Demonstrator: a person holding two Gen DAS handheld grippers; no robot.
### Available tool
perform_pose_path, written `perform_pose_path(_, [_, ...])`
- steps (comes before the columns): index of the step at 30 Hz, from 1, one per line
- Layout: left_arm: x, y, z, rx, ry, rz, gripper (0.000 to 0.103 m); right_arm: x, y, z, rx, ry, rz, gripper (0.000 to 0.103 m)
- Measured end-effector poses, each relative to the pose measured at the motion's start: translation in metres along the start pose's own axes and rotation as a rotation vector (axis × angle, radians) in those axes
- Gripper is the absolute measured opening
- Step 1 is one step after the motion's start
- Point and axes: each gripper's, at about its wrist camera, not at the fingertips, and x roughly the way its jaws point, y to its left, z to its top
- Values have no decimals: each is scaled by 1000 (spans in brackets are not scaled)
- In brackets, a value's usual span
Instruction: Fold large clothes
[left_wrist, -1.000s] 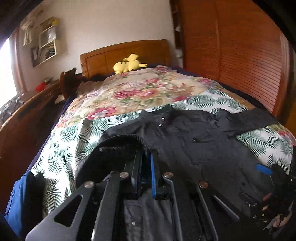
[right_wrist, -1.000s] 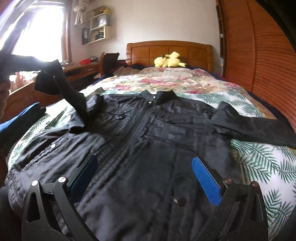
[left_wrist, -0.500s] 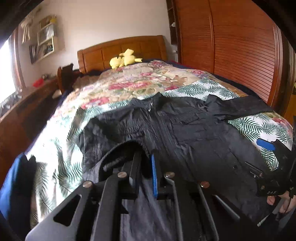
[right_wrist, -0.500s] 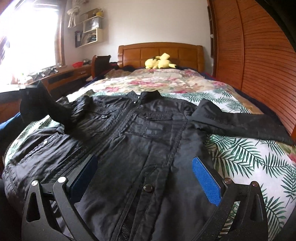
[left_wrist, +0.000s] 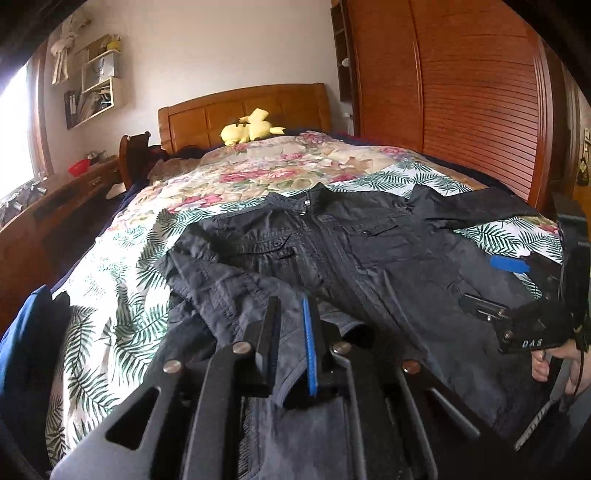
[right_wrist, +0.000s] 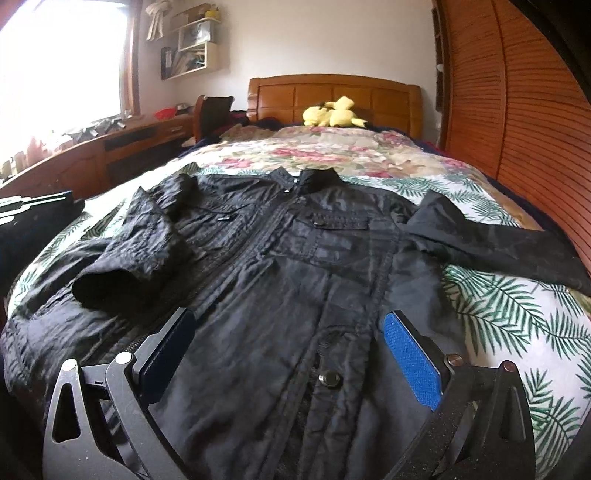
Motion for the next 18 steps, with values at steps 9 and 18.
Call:
perform_pose_path(9, [-23,46,-24,-65,-56,37,9,13,50,19,-53,-9,147,103])
perform_pose_path(18, [-45,86,-50,-107,-57,90,9,32,134,39,-171,-5,336,99])
